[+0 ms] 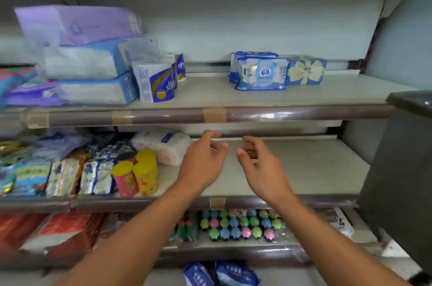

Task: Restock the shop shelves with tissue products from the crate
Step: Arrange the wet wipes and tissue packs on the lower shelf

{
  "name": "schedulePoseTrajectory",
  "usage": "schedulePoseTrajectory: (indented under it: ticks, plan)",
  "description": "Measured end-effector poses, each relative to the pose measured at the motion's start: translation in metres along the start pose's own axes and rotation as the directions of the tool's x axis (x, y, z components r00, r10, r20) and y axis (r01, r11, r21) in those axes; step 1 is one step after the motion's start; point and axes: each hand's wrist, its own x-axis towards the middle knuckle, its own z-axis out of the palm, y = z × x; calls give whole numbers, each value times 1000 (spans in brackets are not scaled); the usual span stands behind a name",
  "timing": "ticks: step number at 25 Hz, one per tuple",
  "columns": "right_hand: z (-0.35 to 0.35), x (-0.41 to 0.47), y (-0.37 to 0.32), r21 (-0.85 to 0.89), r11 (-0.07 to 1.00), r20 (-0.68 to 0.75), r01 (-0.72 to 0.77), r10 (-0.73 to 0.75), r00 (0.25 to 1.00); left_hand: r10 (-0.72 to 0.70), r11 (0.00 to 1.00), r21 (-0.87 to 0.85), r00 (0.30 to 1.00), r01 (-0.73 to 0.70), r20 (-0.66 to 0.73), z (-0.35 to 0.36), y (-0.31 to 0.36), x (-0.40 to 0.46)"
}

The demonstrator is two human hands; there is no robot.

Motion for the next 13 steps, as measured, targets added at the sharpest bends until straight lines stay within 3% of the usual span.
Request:
schedulePoseTrajectory:
  ticks: [7,13]
  plan:
    - [83,-122,63,-45,972,191,-231,235,953,-218,976,2,968,220,122,22,-123,-129]
    - [134,-187,141,-118,880,236,-460,474,848,-415,900,-53,887,433,203,83,-198,-193]
